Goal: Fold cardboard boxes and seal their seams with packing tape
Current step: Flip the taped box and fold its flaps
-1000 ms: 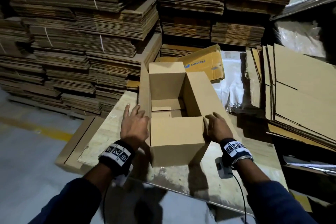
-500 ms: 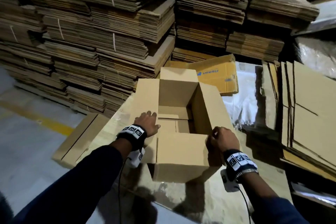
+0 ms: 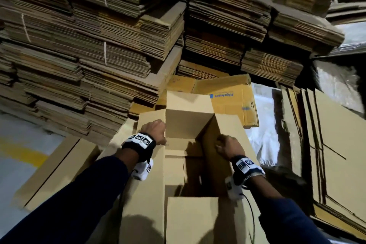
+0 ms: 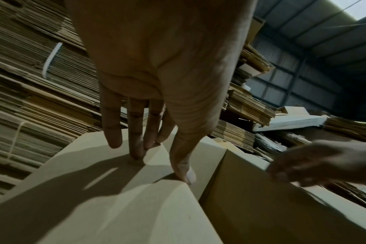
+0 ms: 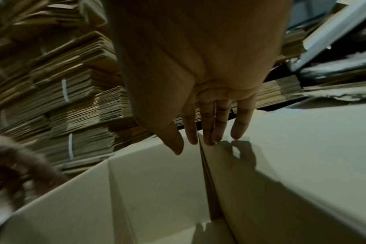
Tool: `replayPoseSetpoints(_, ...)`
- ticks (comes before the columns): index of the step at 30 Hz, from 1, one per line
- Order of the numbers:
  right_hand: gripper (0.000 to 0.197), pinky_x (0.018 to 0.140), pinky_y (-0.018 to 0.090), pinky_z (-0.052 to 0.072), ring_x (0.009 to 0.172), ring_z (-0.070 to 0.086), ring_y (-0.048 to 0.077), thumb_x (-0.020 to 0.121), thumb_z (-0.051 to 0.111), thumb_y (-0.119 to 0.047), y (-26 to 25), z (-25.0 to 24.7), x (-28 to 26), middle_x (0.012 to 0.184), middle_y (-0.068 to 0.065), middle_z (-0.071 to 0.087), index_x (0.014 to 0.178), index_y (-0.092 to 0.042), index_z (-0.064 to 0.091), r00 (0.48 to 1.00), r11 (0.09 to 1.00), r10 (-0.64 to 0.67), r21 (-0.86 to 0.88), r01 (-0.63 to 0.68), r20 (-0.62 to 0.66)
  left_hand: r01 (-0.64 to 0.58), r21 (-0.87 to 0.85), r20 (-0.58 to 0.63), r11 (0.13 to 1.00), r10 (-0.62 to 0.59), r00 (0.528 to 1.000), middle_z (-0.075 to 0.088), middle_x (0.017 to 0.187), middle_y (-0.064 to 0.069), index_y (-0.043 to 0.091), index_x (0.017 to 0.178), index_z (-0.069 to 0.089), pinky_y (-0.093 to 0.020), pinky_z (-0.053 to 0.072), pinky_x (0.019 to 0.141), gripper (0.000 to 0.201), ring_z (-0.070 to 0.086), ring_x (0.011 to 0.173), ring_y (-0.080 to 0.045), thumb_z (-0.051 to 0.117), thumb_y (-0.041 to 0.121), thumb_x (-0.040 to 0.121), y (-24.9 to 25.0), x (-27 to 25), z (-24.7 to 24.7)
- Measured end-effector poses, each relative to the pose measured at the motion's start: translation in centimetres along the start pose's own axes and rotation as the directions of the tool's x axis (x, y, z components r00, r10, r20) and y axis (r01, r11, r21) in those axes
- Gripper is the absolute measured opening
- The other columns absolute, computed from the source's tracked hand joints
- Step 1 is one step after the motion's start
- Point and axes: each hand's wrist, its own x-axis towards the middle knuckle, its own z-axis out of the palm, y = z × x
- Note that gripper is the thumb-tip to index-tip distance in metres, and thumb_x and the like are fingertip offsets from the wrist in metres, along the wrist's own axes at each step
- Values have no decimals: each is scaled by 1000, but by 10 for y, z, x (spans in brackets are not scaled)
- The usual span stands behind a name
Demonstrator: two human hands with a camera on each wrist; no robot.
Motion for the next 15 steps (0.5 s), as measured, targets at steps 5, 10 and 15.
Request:
replayPoseSetpoints(5, 55, 103, 43, 49, 125, 59, 40, 95, 73, -32, -34, -10, 80, 138, 21, 63, 139, -4, 58, 998, 983, 55, 175, -50, -21, -4, -23, 68, 1000, 5, 998, 48, 140, -12, 15, 140, 52, -46, 49, 97, 92, 54, 128, -36, 90, 60, 68, -12, 16, -5)
replayPoseSetpoints(10, 81, 105, 55, 48, 128, 57, 41, 85, 73, -54, -49, -11, 153, 142, 21, 59, 148, -10, 47, 982, 936, 183, 312, -163, -36, -6, -24, 109, 1000, 9, 994, 39, 148, -13, 21, 150, 44, -47, 42, 104, 104, 41, 137, -35, 90, 62, 66, -17, 28, -2)
replayPoseSetpoints(15, 99, 121, 49, 31, 152, 32, 37, 92, 66, -63, -71, -21, 180, 168, 13, 28, 164, -14, 19, 951, 593, 288, 758, -272, 116, 7, -60, 106, 998, -1, 994, 41, 144, -10, 28, 152, 43, -48, 47, 103, 110, 42, 135, -32, 92, 64, 60, -19, 34, 7)
